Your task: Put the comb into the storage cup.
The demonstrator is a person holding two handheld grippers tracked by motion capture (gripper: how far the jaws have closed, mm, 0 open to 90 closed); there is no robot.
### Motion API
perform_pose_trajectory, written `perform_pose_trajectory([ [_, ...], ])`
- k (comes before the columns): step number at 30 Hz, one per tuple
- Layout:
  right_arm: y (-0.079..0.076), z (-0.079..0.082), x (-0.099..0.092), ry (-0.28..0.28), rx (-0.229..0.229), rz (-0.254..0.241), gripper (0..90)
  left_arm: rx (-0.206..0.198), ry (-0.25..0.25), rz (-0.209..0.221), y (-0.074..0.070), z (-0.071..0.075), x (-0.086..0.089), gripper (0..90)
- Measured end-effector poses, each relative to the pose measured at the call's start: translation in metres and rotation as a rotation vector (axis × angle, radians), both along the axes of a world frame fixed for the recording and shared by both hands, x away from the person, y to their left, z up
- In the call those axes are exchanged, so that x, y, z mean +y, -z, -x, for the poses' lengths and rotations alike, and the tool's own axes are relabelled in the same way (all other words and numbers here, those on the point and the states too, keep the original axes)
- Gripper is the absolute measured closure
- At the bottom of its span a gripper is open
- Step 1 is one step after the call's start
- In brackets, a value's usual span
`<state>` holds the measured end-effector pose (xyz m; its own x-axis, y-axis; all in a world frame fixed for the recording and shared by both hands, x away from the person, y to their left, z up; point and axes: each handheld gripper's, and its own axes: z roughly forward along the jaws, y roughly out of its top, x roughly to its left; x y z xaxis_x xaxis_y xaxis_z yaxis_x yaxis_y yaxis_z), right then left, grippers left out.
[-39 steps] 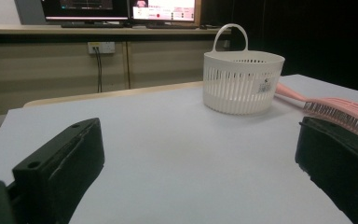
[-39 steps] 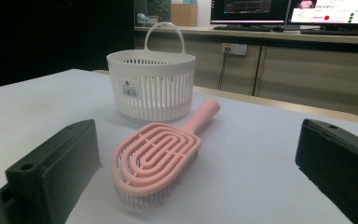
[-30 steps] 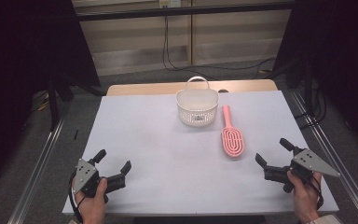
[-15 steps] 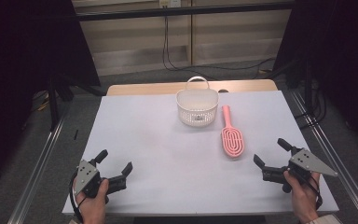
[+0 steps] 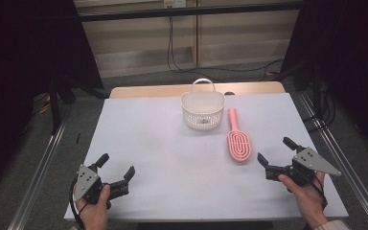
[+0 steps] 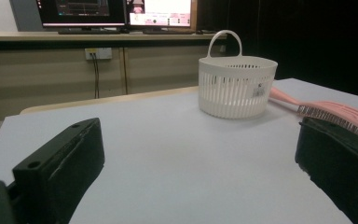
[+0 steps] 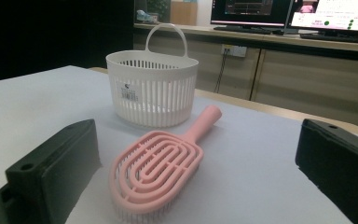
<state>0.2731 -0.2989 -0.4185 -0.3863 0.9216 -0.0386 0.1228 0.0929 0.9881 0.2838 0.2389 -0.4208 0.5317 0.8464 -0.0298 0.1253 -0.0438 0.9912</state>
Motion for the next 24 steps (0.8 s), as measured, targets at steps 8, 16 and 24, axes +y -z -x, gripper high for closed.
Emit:
perform_pose_trajectory([
  [8, -0.005, -0.011, 0.007, -0.010, 0.001, -0.036, 0.0, 0.000, 0.017, 0.014, -0.002, 0.004, 0.000, 1.3],
  [16, -0.014, -0.025, 0.012, -0.015, -0.024, -0.015, 0.0, 0.004, 0.010, 0.002, -0.001, 0.001, 0.000, 1.3],
  [24, -0.021, -0.038, 0.014, -0.023, -0.018, -0.025, 0.6, 0.013, 0.017, -0.003, 0.000, 0.001, -0.002, 1.3],
])
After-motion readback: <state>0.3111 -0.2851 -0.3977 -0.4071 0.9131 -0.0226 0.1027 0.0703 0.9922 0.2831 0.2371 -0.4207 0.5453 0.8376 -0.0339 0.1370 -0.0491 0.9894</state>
